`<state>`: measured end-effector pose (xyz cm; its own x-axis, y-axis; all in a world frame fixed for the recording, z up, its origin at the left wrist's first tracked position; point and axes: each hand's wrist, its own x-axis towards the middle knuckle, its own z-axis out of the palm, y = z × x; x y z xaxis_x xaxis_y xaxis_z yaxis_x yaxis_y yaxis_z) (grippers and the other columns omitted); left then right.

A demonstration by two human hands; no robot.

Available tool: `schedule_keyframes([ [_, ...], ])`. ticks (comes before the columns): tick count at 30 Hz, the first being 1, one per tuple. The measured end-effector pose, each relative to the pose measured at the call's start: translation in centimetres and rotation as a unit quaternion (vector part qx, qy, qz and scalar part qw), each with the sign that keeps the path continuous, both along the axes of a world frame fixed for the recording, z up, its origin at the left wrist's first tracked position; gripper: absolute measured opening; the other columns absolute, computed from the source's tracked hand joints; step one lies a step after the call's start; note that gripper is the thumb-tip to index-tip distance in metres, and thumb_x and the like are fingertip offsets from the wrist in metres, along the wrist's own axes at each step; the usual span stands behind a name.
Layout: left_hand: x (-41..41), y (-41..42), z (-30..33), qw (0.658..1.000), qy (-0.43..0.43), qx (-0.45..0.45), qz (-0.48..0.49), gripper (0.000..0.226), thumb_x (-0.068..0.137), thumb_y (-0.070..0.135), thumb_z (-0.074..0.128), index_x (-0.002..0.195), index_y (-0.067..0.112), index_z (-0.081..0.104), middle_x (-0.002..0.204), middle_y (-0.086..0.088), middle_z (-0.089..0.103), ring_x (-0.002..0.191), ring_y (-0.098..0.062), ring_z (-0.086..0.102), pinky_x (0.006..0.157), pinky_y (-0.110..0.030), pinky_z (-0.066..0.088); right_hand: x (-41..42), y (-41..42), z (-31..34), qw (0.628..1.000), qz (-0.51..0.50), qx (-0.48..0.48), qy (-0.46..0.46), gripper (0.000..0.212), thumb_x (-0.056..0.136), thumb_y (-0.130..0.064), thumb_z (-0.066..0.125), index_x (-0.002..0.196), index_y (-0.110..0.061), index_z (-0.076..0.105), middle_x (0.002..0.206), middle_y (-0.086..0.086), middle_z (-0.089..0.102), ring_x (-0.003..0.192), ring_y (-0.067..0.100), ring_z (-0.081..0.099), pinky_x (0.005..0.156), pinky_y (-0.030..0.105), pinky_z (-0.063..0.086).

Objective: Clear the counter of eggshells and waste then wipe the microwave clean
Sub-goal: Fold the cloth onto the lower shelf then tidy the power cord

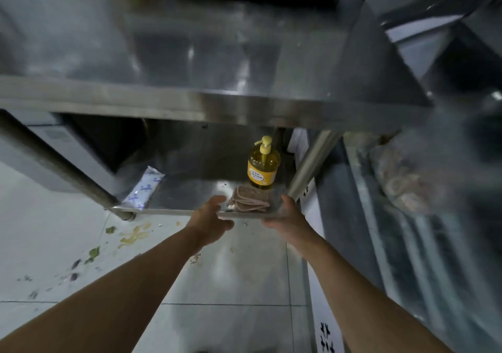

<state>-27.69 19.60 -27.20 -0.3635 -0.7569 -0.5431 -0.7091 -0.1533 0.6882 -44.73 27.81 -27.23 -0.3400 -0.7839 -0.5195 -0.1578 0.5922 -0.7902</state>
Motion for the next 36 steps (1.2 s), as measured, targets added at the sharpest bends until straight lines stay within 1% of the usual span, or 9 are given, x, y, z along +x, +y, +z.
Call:
schedule_keyframes([
  [4, 0.6, 2.2, 7.4, 1.000, 0.015, 0.005, -0.006, 0.057, 0.083, 0.006, 0.066, 0.134, 0.020, 0.042, 0.131, -0.010, 0.051, 0.111, -0.027, 0.055, 0.089, -0.036, 0.051, 0.5, 2.9, 7.0, 0.999, -0.002, -0.031, -0.026, 0.059, 0.081, -0.013, 0.068, 0.129, -0.028, 0.037, 0.115, -0.010, 0.053, 0.088, -0.011, 0.047, 0.055, -0.001, 0.038],
  [10, 0.2, 4.2, 17.5, 0.998, 0.016, -0.037, -0.052, 0.049, 0.084, 0.007, 0.064, 0.128, 0.019, 0.046, 0.121, -0.006, 0.057, 0.097, -0.017, 0.054, 0.075, -0.022, 0.045, 0.3, 5.6, 16.6, 0.999, -0.020, -0.043, -0.011, 0.057, 0.075, -0.012, 0.075, 0.116, -0.035, 0.043, 0.088, -0.028, 0.048, 0.078, -0.023, 0.050, 0.059, 0.001, 0.038],
  [13, -0.4, 4.7, 21.7, 0.997, 0.034, -0.044, -0.055, 0.045, 0.085, 0.011, 0.063, 0.124, 0.024, 0.046, 0.110, -0.001, 0.057, 0.095, -0.019, 0.057, 0.069, -0.024, 0.047, -0.5, 6.3, 20.5, 0.999, -0.037, -0.037, 0.012, 0.060, 0.077, -0.010, 0.072, 0.125, -0.030, 0.041, 0.109, -0.016, 0.051, 0.082, -0.012, 0.050, 0.054, 0.002, 0.039],
  [16, -1.1, 4.5, 25.1, 0.996, 0.060, -0.037, -0.050, 0.040, 0.084, 0.008, 0.063, 0.112, 0.032, 0.046, 0.096, 0.009, 0.057, 0.084, -0.009, 0.058, 0.059, -0.017, 0.046, -1.7, 6.8, 24.1, 0.998, -0.043, -0.032, 0.022, 0.085, 0.080, -0.014, 0.071, 0.147, -0.019, 0.018, 0.143, 0.000, 0.038, 0.113, 0.006, 0.042, 0.079, 0.009, 0.038],
  [20, -2.5, 3.7, 29.8, 0.995, 0.080, -0.052, -0.039, 0.045, 0.080, 0.002, 0.064, 0.112, 0.029, 0.048, 0.085, 0.012, 0.056, 0.073, -0.001, 0.055, 0.049, -0.002, 0.039, -3.6, 6.8, 28.5, 0.995, -0.056, -0.058, 0.052, 0.084, 0.080, -0.010, 0.071, 0.147, -0.018, 0.020, 0.149, 0.002, 0.031, 0.137, 0.021, 0.030, 0.106, 0.031, 0.033],
  [23, -3.8, 3.1, 33.2, 0.993, 0.087, -0.059, -0.045, 0.045, 0.081, -0.001, 0.064, 0.118, 0.019, 0.045, 0.082, 0.005, 0.056, 0.072, -0.005, 0.055, 0.053, -0.005, 0.045, -5.2, 6.3, 31.4, 0.993, -0.056, -0.078, 0.065, 0.076, 0.079, -0.008, 0.070, 0.142, -0.020, 0.029, 0.139, -0.001, 0.041, 0.129, 0.019, 0.040, 0.104, 0.034, 0.039],
  [27, -5.5, 2.6, 37.0, 0.991, 0.121, -0.063, -0.010, 0.046, 0.080, -0.008, 0.060, 0.122, 0.007, 0.049, 0.083, -0.001, 0.058, 0.075, -0.013, 0.058, 0.060, -0.018, 0.051, -7.1, 5.4, 34.7, 0.990, -0.057, -0.116, 0.048, 0.074, 0.076, -0.004, 0.072, 0.138, -0.020, 0.034, 0.121, -0.008, 0.054, 0.111, 0.009, 0.049, 0.087, 0.020, 0.043],
  [31, -6.6, 2.1, 40.4, 0.989, 0.121, -0.086, -0.024, 0.049, 0.079, 0.001, 0.067, 0.124, 0.012, 0.051, 0.103, -0.006, 0.059, 0.093, -0.021, 0.060, 0.084, -0.032, 0.052, -8.5, 4.1, 37.4, 0.988, -0.057, -0.138, 0.048, 0.084, 0.073, -0.005, 0.075, 0.142, -0.021, 0.027, 0.127, -0.005, 0.045, 0.118, 0.016, 0.044, 0.093, 0.028, 0.041],
  [36, -7.4, 1.6, 43.4, 0.986, 0.133, -0.101, -0.015, 0.046, 0.081, 0.000, 0.065, 0.123, 0.010, 0.049, 0.097, -0.008, 0.059, 0.095, -0.023, 0.059, 0.088, -0.036, 0.050, -10.3, 3.3, 40.2, 0.984, -0.054, -0.143, 0.087, 0.089, 0.072, -0.013, 0.077, 0.142, -0.028, 0.023, 0.136, 0.001, 0.042, 0.115, 0.017, 0.043, 0.096, 0.038, 0.045],
])
